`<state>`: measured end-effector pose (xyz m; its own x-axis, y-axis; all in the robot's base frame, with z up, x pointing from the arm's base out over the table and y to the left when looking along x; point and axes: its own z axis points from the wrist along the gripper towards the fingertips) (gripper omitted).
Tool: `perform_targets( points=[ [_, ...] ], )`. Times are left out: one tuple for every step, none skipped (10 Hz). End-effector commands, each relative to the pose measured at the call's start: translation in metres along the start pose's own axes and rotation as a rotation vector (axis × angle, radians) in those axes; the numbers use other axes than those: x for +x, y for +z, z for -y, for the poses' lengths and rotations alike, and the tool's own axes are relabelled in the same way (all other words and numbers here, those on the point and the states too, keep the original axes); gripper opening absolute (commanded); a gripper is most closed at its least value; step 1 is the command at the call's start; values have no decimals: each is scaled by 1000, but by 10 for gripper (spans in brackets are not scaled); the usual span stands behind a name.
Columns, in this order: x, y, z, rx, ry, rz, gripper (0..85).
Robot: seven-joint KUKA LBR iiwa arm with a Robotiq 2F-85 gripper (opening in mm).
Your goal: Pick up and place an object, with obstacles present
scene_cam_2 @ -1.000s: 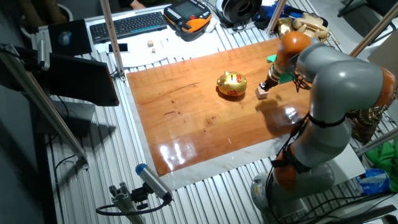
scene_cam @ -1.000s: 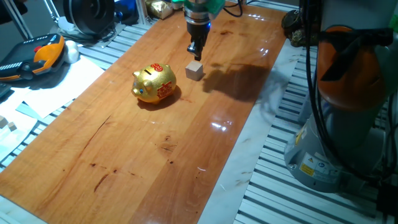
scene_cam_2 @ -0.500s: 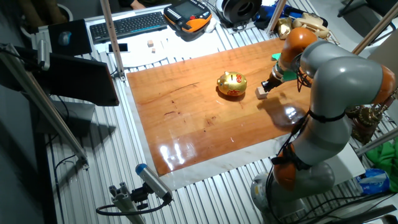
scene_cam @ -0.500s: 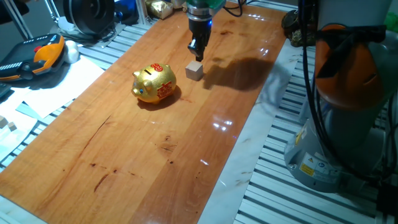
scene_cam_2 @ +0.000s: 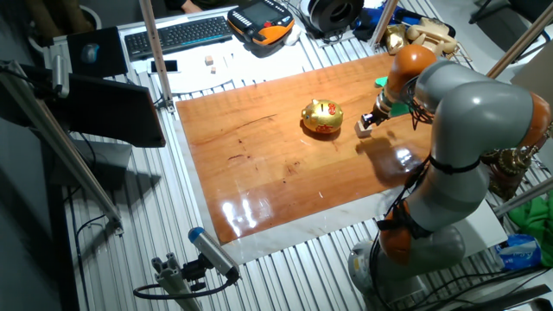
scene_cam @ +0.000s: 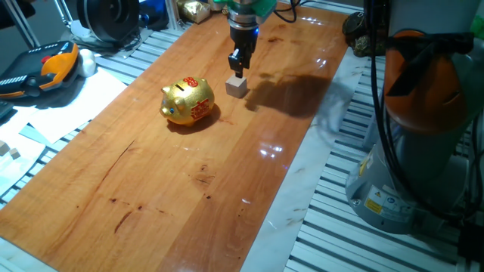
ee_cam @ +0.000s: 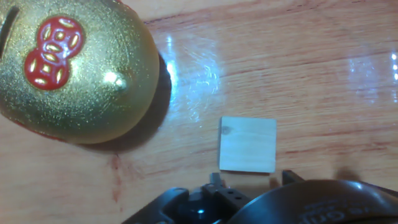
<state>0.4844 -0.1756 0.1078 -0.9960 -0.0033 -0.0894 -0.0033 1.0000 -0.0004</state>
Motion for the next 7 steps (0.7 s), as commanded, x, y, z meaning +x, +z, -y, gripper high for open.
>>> perform_targets(
  points=[
    [0,2,2,-5,-9,0,510],
    [0,5,4,-3,-22,0,510],
    [-1,9,5,-3,-18,4,510],
    [-3,13,6,6,-13,15,510],
    [-4,16,7,10,-4,20,510],
    [-5,17,6,10,0,24,680],
    [-6,18,5,13,12,29,680]
  ],
)
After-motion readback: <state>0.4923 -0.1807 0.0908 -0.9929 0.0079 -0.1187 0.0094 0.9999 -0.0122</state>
